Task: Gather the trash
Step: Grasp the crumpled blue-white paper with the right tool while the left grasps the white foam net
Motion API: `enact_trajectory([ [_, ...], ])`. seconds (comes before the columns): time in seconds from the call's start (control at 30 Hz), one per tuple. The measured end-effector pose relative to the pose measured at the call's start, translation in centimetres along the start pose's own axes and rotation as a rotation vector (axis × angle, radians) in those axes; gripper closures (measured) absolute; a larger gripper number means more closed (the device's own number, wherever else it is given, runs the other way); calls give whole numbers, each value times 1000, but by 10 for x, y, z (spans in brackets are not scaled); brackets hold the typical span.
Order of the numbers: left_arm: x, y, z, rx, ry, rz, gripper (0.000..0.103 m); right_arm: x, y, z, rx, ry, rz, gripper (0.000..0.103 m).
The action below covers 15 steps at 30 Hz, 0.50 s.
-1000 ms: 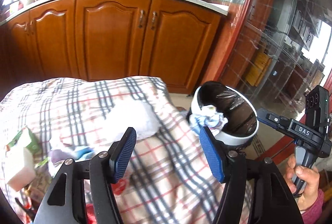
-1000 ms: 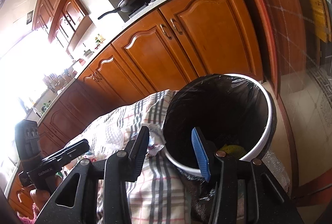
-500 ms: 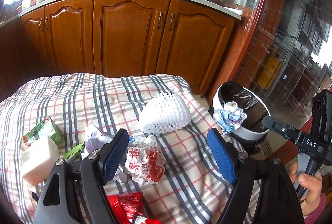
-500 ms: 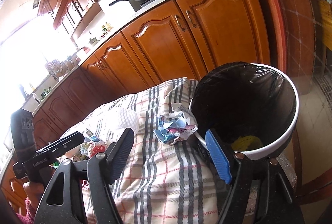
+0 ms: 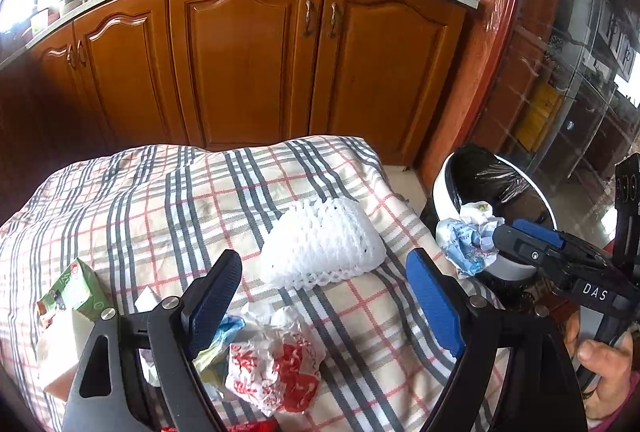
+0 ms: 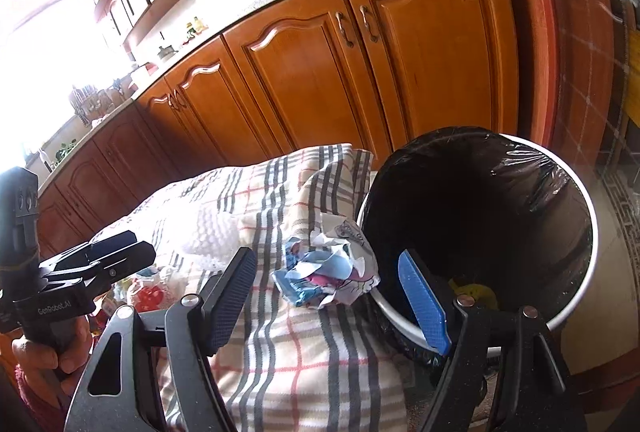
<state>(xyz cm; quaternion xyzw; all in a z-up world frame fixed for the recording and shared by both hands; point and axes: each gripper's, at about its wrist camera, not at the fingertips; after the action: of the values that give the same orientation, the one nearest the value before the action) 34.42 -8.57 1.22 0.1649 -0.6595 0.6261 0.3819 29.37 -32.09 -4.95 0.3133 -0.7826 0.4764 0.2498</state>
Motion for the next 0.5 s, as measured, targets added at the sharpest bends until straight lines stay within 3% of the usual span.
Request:
enact_trajectory([
  [0.17, -27, -7, 4, -17, -37, -32, 21, -13, 0, 7, -5, 8, -33, 31],
  [0.23, -34, -8, 6, -18, -44, -44, 30, -16, 1, 7, 1, 15, -39, 46],
  [0.37, -48, -10, 7, -12, -12, -74, 73, -17, 1, 7, 9, 10, -44, 68],
  [0.4, -49, -10, 8, -13, -5, -74, 79, -17, 1, 6, 16, 20, -42, 82],
  [0.5, -47, -9, 8, -20, 6, -61, 90, -12, 1, 4, 16, 4, -34, 88],
])
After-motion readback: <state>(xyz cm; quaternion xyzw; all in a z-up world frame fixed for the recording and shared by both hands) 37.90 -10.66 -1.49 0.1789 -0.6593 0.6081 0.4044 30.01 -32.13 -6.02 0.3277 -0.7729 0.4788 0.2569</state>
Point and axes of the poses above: each gripper's, at about its wrist camera, not at the fingertips, and x roughly against the way its jaws point, z to its right, y to its underside, and after that the axes turned 4 degrees about -x, right-handed
